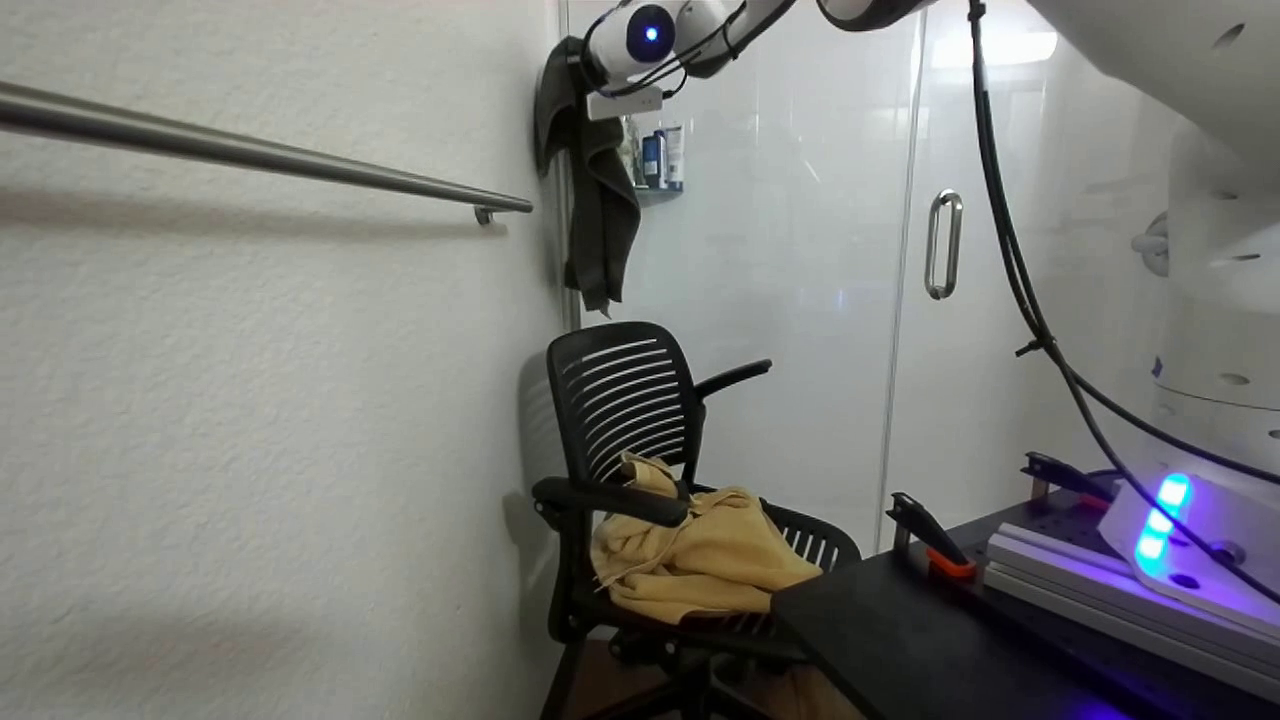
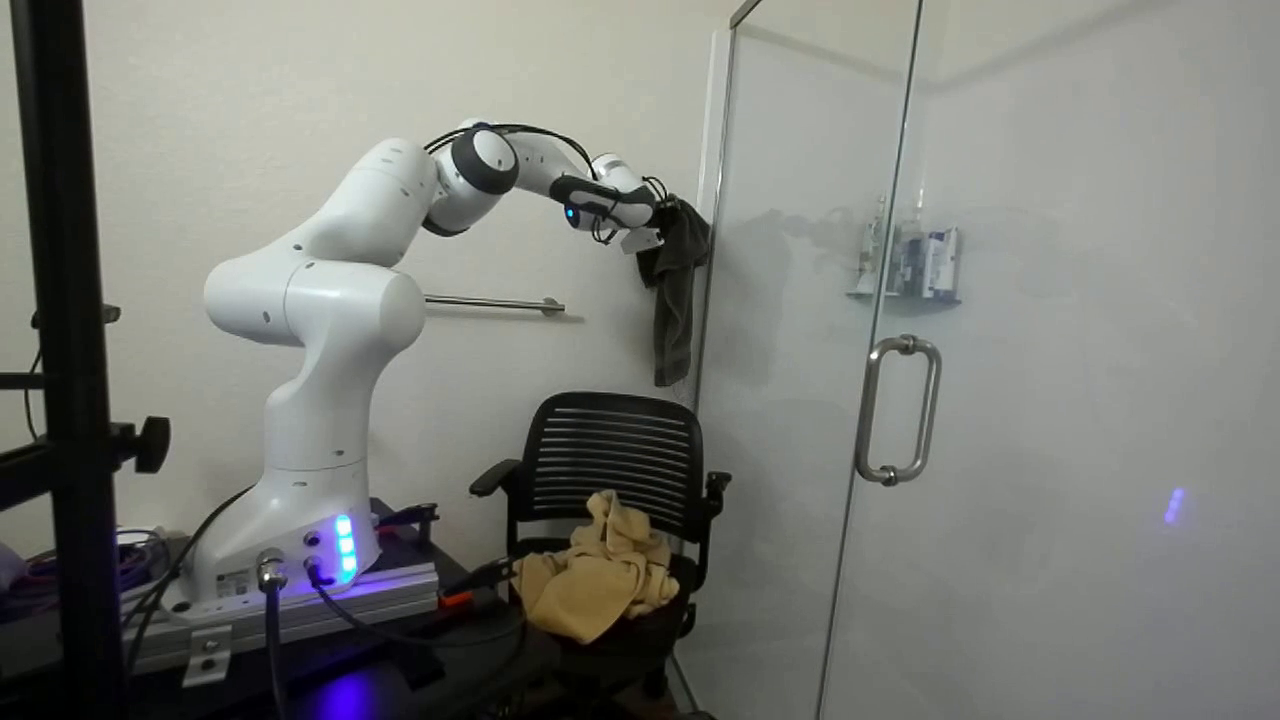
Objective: Pick up the towels and place them on the top rail
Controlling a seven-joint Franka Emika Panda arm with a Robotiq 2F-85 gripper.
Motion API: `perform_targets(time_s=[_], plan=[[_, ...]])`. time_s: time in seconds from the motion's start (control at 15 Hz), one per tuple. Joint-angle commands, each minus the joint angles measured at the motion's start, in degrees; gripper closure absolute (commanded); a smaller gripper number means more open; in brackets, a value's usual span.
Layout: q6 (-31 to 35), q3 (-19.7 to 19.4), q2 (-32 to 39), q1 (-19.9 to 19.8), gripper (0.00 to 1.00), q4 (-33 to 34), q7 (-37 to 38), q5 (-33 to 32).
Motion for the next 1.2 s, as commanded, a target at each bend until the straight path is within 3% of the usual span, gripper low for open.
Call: perform_targets(time_s=[0.0,0.27,0.33,0.4,0.6,0.8,0.93,1.13], plan=[[-0.64,0.11,0.61,-0.96,0.99,3.31,12.78,-7.93],[-0.75,5.05,0.69,-1.69,0.99,-0.23,31.66,-19.26],[-1.14,13.39,0.49,-5.94,0.99,1.50,25.32,-16.90],[0.31,16.51,2.01,-7.80,0.99,3.91,24.36,-16.77],[4.92,30.73,7.37,-16.91,0.99,13.25,22.33,-17.22],[6.48,43.12,9.06,-24.27,0.99,13.77,22.23,-21.15],[8.61,46.18,7.24,-27.28,0.99,8.87,22.23,-22.99],[10.84,45.27,2.70,-29.37,0.99,-2.65,22.23,-23.24]])
